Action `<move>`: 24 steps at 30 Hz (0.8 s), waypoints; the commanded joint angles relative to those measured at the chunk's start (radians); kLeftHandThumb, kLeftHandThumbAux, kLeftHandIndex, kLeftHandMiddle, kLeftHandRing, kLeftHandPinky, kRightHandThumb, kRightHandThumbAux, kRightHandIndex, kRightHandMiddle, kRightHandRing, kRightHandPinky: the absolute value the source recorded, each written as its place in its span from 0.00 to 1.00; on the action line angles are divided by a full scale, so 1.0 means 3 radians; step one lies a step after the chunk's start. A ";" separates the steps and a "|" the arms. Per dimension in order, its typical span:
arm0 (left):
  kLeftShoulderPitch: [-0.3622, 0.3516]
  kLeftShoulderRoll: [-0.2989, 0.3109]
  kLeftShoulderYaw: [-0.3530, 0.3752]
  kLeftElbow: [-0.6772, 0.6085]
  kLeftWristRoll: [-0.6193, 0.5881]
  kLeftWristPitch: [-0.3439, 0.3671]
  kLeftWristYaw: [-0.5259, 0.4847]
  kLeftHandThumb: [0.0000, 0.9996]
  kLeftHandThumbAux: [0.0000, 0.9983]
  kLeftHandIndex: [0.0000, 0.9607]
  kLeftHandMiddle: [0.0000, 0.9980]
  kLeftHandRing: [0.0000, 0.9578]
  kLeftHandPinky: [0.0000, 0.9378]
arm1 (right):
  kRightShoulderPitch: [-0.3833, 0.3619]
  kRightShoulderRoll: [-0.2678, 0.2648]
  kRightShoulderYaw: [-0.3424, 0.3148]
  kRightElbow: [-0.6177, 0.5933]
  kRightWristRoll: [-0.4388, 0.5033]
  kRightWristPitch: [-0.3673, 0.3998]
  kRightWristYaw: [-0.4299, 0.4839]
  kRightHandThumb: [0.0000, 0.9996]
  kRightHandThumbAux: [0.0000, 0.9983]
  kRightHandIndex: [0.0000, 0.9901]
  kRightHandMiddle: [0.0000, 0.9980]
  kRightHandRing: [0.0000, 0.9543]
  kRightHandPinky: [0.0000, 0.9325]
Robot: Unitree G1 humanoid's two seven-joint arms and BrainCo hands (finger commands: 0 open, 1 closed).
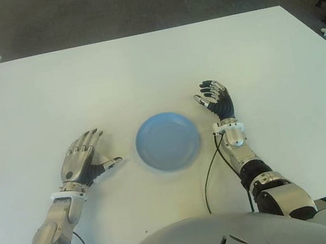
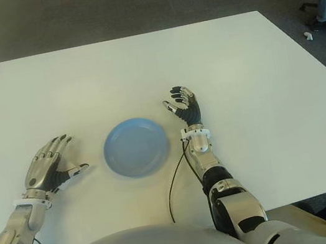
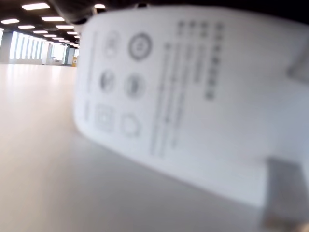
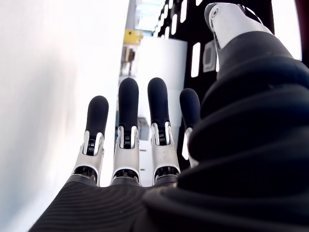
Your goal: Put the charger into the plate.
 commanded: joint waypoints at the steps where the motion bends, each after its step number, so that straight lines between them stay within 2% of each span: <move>1: 0.0184 0.0053 0.0112 -0.0300 -0.0049 0.0074 -0.0105 0.16 0.17 0.00 0.00 0.00 0.00 | 0.0608 0.0078 0.0034 0.0384 -0.0036 0.0099 0.0007 0.00 0.83 0.29 0.35 0.34 0.32; 9: 0.0321 0.0065 0.0259 -0.0646 -0.0074 0.0104 -0.0191 0.18 0.17 0.00 0.00 0.00 0.00 | 0.0584 0.0080 0.0036 0.0412 -0.0043 0.0125 0.0006 0.00 0.83 0.29 0.34 0.34 0.32; 24: 0.0740 0.0029 0.0602 -0.1306 -0.0144 0.0077 -0.0398 0.22 0.16 0.00 0.00 0.00 0.00 | 0.0648 0.0103 0.0113 0.0282 -0.0118 0.0076 -0.0045 0.00 0.83 0.29 0.34 0.36 0.37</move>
